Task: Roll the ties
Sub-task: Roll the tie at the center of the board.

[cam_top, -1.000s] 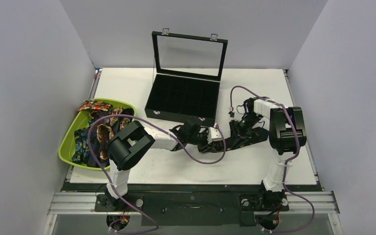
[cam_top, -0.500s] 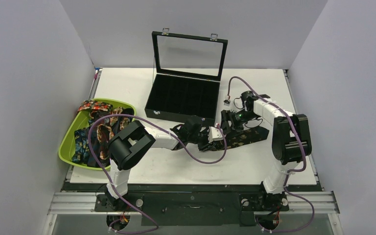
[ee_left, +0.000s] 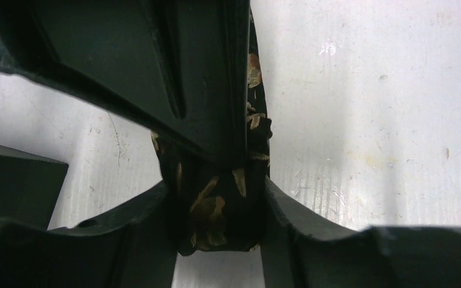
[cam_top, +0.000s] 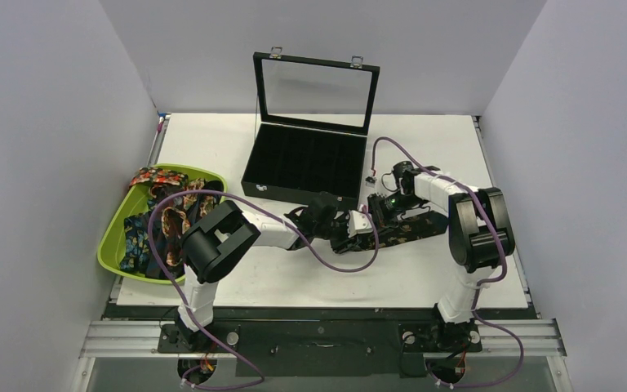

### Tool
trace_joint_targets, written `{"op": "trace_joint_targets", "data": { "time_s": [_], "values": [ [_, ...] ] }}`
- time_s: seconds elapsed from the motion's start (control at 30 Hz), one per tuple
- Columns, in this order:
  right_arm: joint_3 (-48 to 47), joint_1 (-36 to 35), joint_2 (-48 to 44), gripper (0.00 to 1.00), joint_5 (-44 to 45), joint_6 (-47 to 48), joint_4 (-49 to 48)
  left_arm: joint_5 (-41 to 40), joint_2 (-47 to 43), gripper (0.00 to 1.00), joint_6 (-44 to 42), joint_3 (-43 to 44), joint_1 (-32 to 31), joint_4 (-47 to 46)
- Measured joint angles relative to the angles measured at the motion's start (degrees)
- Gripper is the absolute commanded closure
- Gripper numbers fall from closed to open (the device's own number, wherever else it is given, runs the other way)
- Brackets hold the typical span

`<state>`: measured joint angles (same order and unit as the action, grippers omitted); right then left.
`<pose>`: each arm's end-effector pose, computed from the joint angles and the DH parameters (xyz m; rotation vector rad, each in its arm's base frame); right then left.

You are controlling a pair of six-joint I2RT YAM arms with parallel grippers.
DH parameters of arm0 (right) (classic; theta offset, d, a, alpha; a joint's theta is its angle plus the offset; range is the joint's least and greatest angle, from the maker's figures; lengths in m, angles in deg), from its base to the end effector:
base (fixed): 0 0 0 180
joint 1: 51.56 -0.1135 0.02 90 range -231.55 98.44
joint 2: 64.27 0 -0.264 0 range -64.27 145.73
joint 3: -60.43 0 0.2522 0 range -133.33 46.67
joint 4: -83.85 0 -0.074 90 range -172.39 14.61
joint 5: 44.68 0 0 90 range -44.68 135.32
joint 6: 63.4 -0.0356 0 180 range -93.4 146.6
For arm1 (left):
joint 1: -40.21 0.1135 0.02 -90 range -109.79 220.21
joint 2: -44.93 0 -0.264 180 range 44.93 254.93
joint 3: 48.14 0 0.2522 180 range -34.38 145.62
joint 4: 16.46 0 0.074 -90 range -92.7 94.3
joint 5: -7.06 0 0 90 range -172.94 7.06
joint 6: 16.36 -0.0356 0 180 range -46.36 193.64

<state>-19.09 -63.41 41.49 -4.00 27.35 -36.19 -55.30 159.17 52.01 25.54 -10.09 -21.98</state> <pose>0.3119 0.0930 0.1591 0.3540 -2.8130 -1.3045 0.2469 -0.3232 0.1296 1.5186 1.6139 -0.8070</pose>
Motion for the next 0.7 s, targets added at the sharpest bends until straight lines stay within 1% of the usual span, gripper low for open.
{"op": "trace_joint_targets", "data": {
  "time_s": [0.13,0.23,0.37,0.5,0.7],
  "values": [
    [-0.04,1.05,0.92,1.00,0.85,-0.02,0.17,-0.17,0.00,0.39,0.26,0.00,0.31,-0.13],
    [-0.20,2.38,2.21,1.00,0.87,-0.33,0.76,-0.17,0.00,0.33,0.98,-0.11,0.72,-0.37],
    [-0.50,3.80,3.17,1.00,1.49,-0.94,1.44,-0.22,-0.44,0.22,2.43,-1.68,0.92,-2.25],
    [-1.66,4.90,4.42,1.00,3.04,-1.70,2.69,-0.39,-1.60,0.17,4.09,-3.61,0.90,-4.13],
    [-4.22,5.62,6.71,1.00,4.76,-2.84,5.57,-0.61,-1.95,0.15,5.88,-5.05,0.85,-8.39]
  ]
}}
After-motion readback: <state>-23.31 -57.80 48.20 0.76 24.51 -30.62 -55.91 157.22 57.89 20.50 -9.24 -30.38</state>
